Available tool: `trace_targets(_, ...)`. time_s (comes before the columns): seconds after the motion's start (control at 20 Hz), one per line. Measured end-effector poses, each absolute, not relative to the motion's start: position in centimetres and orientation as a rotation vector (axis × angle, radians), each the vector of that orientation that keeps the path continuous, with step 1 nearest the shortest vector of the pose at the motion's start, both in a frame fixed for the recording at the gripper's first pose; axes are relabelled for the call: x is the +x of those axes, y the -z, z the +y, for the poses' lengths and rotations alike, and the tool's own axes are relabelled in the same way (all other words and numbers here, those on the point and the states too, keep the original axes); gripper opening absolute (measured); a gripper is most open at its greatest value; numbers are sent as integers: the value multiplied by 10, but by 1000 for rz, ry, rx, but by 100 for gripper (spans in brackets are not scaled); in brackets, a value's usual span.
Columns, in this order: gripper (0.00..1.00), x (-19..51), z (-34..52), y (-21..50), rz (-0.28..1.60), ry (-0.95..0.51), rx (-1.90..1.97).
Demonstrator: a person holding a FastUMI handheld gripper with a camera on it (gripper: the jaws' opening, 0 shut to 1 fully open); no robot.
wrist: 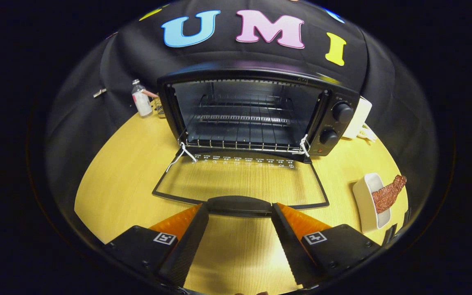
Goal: Open the toaster oven, put the food inside, and close the toaster oven door.
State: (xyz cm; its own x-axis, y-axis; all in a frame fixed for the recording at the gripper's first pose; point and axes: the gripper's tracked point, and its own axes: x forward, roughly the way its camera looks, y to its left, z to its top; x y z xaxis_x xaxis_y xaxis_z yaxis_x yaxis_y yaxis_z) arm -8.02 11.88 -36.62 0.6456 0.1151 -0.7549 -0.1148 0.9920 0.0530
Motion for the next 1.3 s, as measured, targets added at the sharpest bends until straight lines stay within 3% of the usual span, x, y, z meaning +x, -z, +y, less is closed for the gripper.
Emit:
trace_targets(0.35, 96, -85, 114, 351, 847, -157, 54)
trace_targets(1.0, 97, -78, 44, 209, 583, -320, 189)
trace_targets(1.3, 97, -75, -17, 166, 575, -445, 310)
